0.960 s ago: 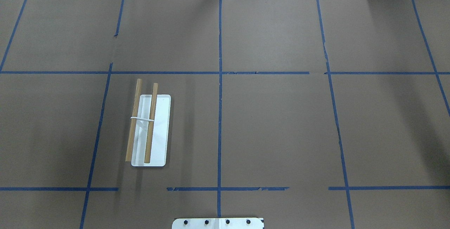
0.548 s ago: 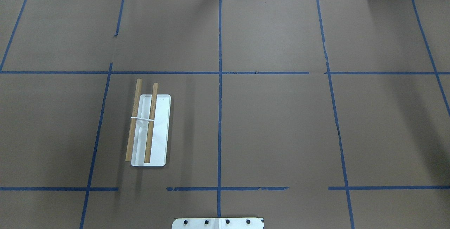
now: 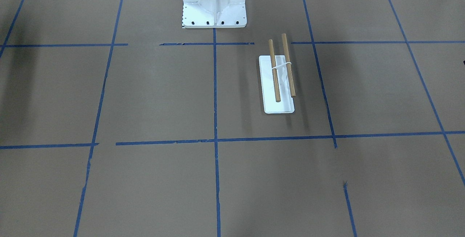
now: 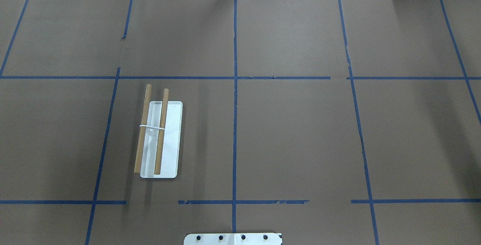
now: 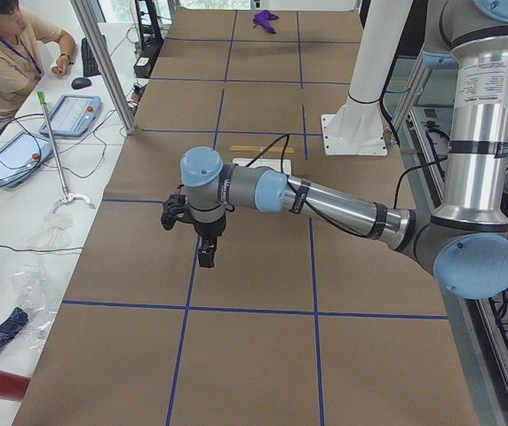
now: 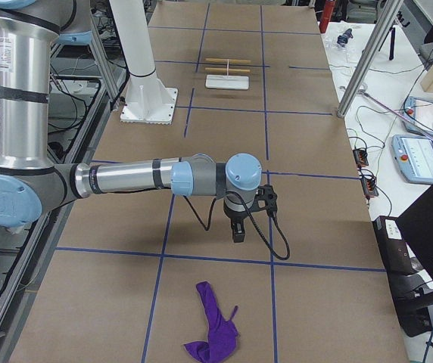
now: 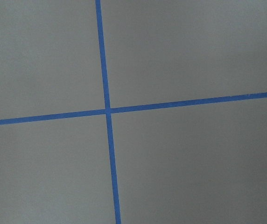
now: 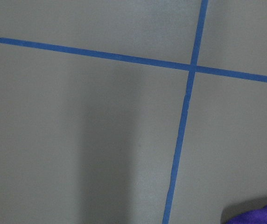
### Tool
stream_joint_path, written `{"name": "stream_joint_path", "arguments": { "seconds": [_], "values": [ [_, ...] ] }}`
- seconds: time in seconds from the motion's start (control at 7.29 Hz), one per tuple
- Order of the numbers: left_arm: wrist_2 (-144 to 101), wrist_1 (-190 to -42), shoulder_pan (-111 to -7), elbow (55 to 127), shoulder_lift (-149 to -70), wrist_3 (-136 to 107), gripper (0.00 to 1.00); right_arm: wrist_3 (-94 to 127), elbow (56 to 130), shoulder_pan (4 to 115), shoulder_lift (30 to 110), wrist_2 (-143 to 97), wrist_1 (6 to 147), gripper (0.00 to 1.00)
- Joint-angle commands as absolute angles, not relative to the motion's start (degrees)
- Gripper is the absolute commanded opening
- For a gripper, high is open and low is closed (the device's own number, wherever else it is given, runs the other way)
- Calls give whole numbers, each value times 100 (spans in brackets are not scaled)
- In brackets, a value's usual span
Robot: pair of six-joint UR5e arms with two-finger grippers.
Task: Hang towel on rack
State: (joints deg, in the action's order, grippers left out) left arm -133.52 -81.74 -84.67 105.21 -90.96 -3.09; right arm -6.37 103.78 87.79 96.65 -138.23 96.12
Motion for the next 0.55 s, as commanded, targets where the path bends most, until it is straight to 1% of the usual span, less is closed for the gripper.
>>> {"name": "stream_joint_path", "arguments": {
  "seconds": [0.0,0.14,0.27,0.41],
  "values": [
    [-13777,-8183,-8420,10425,-9088,-308,100,-563,10571,8771,9764,-13843,9676,100],
    [-14147,-8174,-8446,10511,-9088,-316,100,-606,10504,8754,10174,-13756,9616,100],
    [-14185,-8174,-8446,10512,-9088,-316,100,-633,10077,8754,10178,-13546,9546,96],
    [-14194,-8174,-8455,10520,-9079,-316,100,-598,9724,8754,10221,-13266,9005,91]
  ]
}}
